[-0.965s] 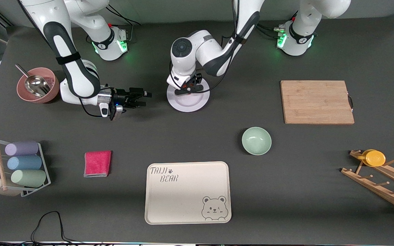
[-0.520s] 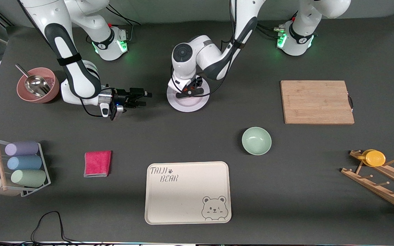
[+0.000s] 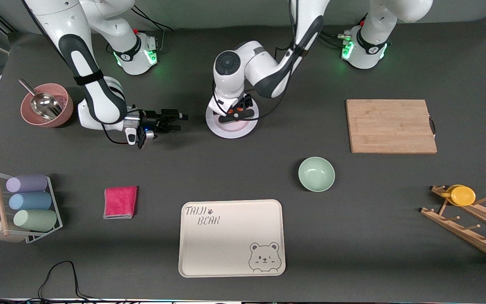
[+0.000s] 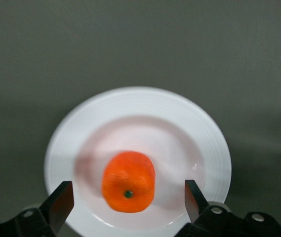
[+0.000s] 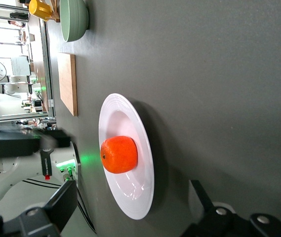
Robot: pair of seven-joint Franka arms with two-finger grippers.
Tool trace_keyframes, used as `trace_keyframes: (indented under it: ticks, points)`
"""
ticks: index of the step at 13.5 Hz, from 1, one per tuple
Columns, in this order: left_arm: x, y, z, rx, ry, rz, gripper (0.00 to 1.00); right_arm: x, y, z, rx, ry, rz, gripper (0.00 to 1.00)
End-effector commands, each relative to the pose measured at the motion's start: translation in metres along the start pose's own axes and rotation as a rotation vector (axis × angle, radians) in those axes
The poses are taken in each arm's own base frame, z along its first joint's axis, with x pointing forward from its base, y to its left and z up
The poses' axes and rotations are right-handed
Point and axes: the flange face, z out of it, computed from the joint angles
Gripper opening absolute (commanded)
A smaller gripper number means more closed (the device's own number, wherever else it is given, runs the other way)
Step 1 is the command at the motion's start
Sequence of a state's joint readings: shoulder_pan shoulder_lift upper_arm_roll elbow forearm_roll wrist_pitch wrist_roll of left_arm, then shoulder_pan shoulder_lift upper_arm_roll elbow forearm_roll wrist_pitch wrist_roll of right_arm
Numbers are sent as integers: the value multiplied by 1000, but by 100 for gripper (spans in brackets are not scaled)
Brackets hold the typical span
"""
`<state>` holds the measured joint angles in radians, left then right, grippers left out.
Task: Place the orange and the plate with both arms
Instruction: 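Open the left gripper, release the orange, and withdraw the left arm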
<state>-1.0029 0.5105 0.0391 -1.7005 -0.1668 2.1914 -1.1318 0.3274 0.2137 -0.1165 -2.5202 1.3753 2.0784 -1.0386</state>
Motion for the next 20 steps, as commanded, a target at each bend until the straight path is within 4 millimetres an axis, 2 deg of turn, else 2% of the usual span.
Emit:
trace_keyframes:
  ticks: [1, 3, 4, 6, 9, 11, 13, 15, 17, 19, 20]
  points:
    - [69, -54, -96, -16, -9, -9, 100, -16, 1, 1, 32, 36, 57, 100]
    - [139, -110, -167, -38, -10, -10, 100, -22, 9, 5, 33, 41, 99, 100]
    - [169, -142, -190, -24, -34, 16, 100, -24, 14, 9, 32, 42, 119, 100]
    - [205, -192, -219, -14, -56, 41, 100, -27, 14, 27, 37, 35, 142, 100]
    - [266, -323, -266, 6, -65, 88, 100, -32, 6, 57, -15, 76, 159, 100]
    - [282, -389, -288, 100, -38, 116, 100, -37, 16, 69, -20, 77, 182, 100]
    - [278, -443, -302, 140, -37, 165, 100, -40, 26, 75, -17, 101, 165, 100]
    - [283, -469, -323, 175, 7, 239, 100, -43, 26, 79, -16, 95, 166, 100]
    - [280, -501, -351, 175, 19, 184, 100, -49, 11, 101, 3, 96, 169, 100]
    - [281, -515, -349, 164, 3, 170, 100, -47, 6, 107, -22, 118, 169, 100]
    - [276, -516, -351, 156, -3, 184, 100, -49, 5, 109, -29, 114, 163, 95]
